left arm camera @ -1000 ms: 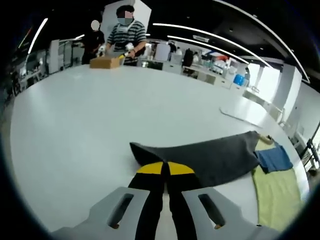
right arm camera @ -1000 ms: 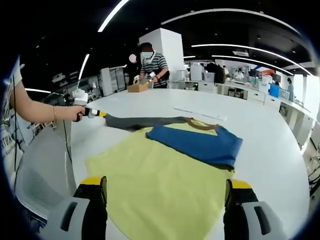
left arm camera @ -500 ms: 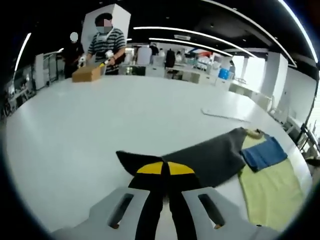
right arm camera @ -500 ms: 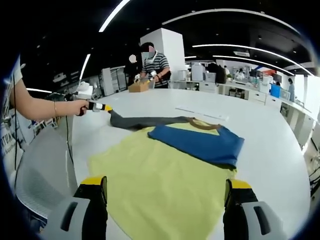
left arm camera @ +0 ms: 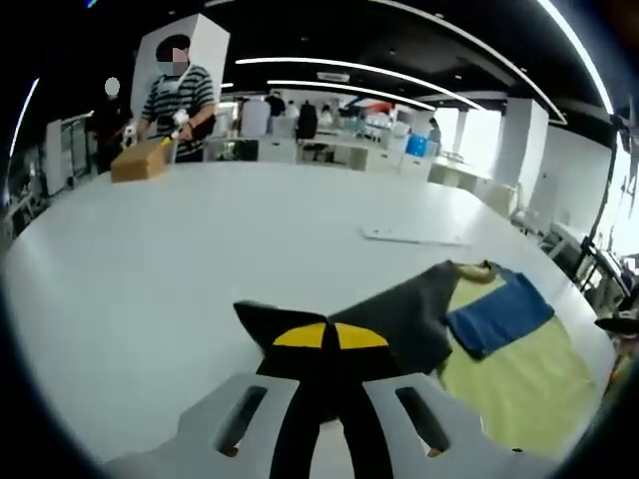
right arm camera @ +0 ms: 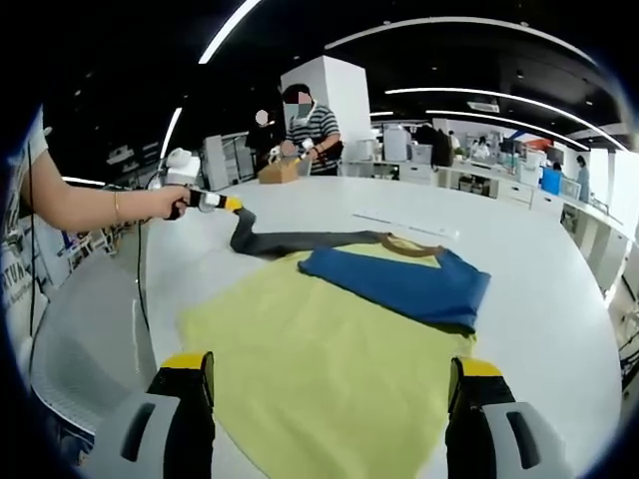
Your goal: Fold the garment on the visible template until the final outline fits inside the template.
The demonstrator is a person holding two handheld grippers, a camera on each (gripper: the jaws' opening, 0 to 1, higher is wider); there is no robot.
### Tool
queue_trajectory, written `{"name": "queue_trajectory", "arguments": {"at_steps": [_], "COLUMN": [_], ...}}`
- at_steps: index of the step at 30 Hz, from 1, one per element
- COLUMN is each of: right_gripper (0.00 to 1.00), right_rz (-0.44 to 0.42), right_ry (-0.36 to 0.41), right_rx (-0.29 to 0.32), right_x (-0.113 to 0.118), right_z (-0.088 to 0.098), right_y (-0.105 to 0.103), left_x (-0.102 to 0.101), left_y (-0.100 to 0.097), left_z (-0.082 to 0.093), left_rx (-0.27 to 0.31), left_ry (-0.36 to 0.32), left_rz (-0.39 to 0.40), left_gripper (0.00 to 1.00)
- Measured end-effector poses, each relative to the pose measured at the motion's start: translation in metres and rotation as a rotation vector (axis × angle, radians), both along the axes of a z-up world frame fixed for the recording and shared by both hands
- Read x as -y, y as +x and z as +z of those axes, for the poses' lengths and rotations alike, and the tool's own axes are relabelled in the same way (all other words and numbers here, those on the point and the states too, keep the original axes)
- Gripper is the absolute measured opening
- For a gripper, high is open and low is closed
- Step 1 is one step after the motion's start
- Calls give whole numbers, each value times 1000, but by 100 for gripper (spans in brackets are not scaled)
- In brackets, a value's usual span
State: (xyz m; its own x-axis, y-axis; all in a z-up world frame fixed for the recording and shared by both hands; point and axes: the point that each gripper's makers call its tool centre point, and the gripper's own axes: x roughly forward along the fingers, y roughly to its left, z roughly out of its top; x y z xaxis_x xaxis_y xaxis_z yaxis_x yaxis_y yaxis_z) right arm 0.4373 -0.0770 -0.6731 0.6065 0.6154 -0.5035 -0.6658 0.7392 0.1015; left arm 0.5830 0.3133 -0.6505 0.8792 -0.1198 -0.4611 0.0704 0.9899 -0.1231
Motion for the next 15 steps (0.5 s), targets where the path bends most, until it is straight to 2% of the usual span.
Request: {"name": "queue_trajectory", "arguments": {"at_steps": [15], "right_gripper": [96], "right_rz": [-2], "right_ry": [10], "right_rx": [-9], "right_x": [-2], "right_z": [-4], "right_y": [-2], "left_x": [47], "left_y": [20], "left_z": [11], "left_rx": [17], "left_ry": [11], "left_rz": [-115], "left_gripper": [0]}}
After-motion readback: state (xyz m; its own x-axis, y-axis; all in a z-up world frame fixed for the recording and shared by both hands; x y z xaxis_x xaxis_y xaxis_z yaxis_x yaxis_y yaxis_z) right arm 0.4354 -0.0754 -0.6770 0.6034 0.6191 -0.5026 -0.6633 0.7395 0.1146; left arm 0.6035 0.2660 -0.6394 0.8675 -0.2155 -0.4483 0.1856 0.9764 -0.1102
